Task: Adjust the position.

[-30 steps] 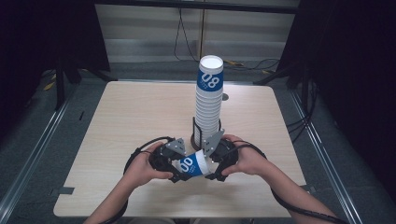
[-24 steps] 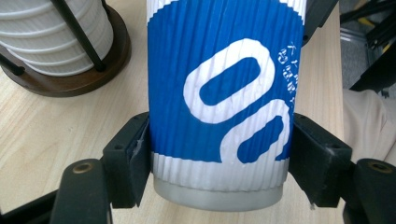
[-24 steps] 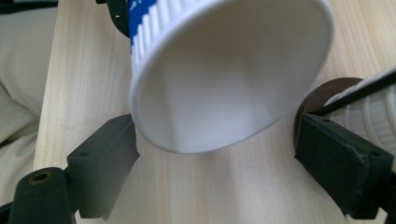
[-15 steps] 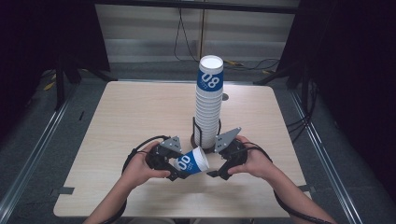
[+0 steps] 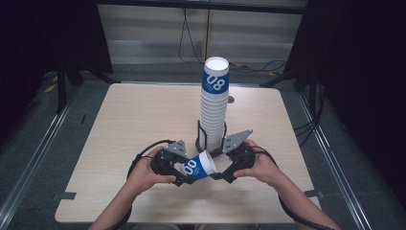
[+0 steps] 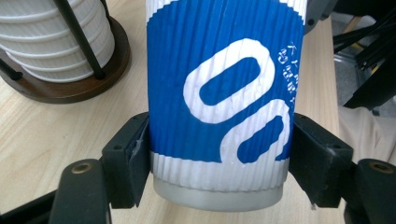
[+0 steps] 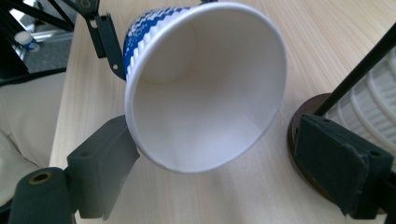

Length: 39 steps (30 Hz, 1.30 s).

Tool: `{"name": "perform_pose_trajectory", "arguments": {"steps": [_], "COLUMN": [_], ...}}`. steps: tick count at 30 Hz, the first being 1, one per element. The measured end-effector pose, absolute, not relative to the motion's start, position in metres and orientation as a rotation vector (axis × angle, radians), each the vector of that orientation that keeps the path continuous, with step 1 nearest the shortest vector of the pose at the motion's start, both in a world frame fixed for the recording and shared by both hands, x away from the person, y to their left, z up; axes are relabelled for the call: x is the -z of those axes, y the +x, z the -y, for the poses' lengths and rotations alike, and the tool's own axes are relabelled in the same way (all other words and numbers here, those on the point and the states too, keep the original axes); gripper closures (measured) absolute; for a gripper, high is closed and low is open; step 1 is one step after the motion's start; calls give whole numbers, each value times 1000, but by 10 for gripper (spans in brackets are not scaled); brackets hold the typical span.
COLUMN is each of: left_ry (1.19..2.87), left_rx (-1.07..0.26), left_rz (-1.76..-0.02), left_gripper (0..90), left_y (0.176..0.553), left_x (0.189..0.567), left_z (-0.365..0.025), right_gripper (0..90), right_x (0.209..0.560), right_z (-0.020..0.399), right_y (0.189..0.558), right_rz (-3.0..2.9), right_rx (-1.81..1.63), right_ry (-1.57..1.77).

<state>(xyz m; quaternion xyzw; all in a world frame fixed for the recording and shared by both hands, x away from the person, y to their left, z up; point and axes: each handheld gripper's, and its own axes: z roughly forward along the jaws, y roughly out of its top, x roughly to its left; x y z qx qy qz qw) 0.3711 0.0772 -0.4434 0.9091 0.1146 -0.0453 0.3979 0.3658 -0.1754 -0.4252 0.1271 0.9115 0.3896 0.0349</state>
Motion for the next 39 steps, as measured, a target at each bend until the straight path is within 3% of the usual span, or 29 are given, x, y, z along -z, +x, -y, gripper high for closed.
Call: {"name": "perform_pose_trajectory", "arguments": {"steps": [26,39], "left_ry": [2276,2253], "left_rx": [130,125], "left_rz": [-250,-247], "left_gripper": [288,288], "left_y": [368,366], "left_x": [448,450], "left_z": [-77,-76], "right_gripper": [95,130], "right_x": [426,424], "right_z": [162,159], "right_y": [369,369], "right_rz": [-2855,-2857], "right_rx": [-1178,-1223], "right_ry": [264,241]}}
